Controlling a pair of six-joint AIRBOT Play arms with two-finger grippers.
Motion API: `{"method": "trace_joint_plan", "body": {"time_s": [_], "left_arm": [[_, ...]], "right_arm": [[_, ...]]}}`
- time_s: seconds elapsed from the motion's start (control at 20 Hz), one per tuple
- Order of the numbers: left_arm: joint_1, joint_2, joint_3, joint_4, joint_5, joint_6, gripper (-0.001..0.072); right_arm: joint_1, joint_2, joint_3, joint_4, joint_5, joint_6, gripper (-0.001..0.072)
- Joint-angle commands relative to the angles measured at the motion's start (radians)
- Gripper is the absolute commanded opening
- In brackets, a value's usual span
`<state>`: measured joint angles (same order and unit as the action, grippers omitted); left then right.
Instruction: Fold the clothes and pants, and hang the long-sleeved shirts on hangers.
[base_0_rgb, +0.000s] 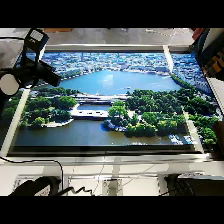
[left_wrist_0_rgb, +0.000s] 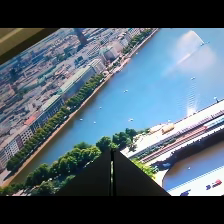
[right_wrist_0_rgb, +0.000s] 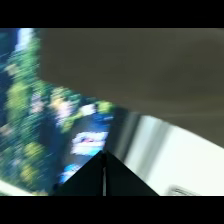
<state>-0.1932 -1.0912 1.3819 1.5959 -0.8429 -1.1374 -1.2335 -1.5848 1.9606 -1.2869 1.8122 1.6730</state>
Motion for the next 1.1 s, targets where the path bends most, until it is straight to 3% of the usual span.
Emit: {"method": "trace_joint_plan", "body": {"time_s": [0.0, 0.25, 0.35, 0.55, 0.65, 0.85, 1.05], "left_arm": [[0.0, 0.0, 0.0, 0.0, 0.0, -0.001, 0.0019], [0.0, 0.0, 0.0, 0.0, 0.0, -0.001, 0.0019], [0.0, 0.0, 0.0, 0.0, 0.0, -0.001, 0.0019], [0.0, 0.0, 0.0, 0.0, 0.0, -0.001, 0.0019], [0.0, 0.0, 0.0, 0.0, 0.0, -0.001, 0.0019], [0.0, 0.0, 0.0, 0.0, 0.0, -0.001, 0.0019], [0.0, 0.0, 0.0, 0.0, 0.0, -0.001, 0.0019]], "right_arm": [[0.111, 0.009, 0.0, 0.193, -0.006, -0.027, 0.0011], [0.526, 0.026, 0.0, 0.266, -0.024, -0.07, 0.0011], [0.753, 0.026, 0.0, 0.206, -0.047, -0.103, 0.0011], [1.177, 0.026, 0.0, 0.086, -0.146, -0.273, 0.0012], [1.345, 0.026, 0.0, -0.042, -0.229, -0.317, 0.0012], [1.504, 0.026, 0.0, -0.301, -0.314, -0.312, 0.0012], [1.479, 0.026, 0.0, -0.327, -0.29, -0.169, 0.0012]]}}
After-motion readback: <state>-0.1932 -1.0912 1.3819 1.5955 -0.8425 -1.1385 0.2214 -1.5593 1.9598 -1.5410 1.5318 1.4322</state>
